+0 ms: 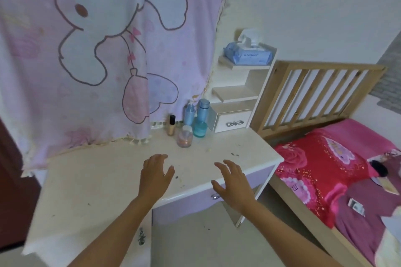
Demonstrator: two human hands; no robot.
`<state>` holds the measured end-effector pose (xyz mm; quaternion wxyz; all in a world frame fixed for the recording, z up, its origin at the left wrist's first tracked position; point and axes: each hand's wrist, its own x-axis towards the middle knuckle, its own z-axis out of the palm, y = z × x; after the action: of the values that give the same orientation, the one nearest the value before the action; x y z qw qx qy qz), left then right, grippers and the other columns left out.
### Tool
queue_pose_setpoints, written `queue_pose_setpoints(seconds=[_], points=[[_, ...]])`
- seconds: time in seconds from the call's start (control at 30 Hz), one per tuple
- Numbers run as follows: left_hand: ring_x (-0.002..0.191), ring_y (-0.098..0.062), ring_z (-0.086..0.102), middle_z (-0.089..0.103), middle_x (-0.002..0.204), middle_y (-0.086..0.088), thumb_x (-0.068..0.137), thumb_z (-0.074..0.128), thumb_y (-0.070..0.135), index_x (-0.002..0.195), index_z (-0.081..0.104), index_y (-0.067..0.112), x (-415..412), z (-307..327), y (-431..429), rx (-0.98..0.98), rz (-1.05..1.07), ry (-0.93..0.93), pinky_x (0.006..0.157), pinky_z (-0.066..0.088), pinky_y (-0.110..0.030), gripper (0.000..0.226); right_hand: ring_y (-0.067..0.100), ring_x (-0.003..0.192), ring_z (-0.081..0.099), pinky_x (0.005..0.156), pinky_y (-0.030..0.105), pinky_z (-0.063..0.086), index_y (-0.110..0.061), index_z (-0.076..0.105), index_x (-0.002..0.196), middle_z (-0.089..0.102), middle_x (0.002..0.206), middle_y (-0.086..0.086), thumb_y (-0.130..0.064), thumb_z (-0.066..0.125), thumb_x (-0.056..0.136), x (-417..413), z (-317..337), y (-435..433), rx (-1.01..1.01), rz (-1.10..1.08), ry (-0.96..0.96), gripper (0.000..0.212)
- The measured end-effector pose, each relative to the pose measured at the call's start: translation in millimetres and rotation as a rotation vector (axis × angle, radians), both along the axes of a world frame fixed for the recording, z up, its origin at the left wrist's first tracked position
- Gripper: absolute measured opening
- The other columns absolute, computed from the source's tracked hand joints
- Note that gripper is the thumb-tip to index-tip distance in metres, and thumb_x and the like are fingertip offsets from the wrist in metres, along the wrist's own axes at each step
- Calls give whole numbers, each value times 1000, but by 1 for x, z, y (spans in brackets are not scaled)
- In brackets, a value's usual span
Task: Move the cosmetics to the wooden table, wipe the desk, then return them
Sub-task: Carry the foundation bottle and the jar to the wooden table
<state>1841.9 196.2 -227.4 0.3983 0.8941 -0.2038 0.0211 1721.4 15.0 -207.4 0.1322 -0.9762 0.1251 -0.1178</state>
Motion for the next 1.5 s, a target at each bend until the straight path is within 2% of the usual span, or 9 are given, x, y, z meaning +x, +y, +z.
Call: queue_pose_setpoints(seconds=[0.17,0.3,0.5,0.67,0.9,1.1,1.27,1.4,1.5], points=[[123,-27,37,46,133,-10,90,53,22,126,48,9,35,-25,-19,58,36,46,101,32,-34,39,24,134,27,103,35,30,-21,29,140,28,147,7,-58,27,81,53,-28,-35,23,50,160,70],[123,-28,38,46,134,-9,90,52,22,127,47,9,76,-34,-36,101,133,59,101,32,-34,39,22,132,29,105,31,29,-22,27,141,30,145,6,-41,45,92,117,-34,-73,48,95,126,56],[124,-27,39,47,133,-8,90,53,21,127,47,9,135,-30,-79,141,266,78,100,32,-33,40,21,129,33,104,30,31,-20,30,139,34,142,6,-40,50,90,208,-46,-113,146,178,126,57],[124,-24,39,45,135,-7,90,52,21,129,45,11,145,-47,-105,141,346,179,99,33,-31,40,23,129,32,103,30,32,-22,30,138,32,142,6,-41,54,87,253,-74,-119,227,259,257,60],[126,-22,37,39,139,-5,92,49,26,134,39,14,159,-72,-109,299,309,314,101,33,-29,45,26,132,24,106,32,27,-24,24,139,16,148,10,-41,57,86,287,-107,-117,315,244,353,65],[124,-21,41,41,138,-5,89,53,25,133,39,15,202,-73,-128,273,285,403,101,38,-31,47,25,129,30,103,30,32,-24,24,139,21,145,10,-42,62,81,312,-123,-112,359,184,325,71],[117,-22,47,47,131,-8,86,60,23,132,40,13,230,-77,-144,170,301,472,97,41,-32,52,21,124,37,100,28,35,-24,31,135,34,140,3,-41,68,76,325,-140,-108,404,174,237,72],[103,-20,53,54,112,-5,81,67,20,126,45,11,261,-75,-158,49,351,489,82,39,-24,51,32,101,56,79,36,49,-28,31,117,57,116,12,-32,80,59,323,-154,-108,433,202,101,76],[69,-1,54,55,77,6,85,62,24,85,53,18,278,-73,-173,-33,363,510,65,38,-18,10,30,90,61,69,33,53,-25,36,113,62,105,11,-30,84,50,322,-157,-108,443,204,56,79]])
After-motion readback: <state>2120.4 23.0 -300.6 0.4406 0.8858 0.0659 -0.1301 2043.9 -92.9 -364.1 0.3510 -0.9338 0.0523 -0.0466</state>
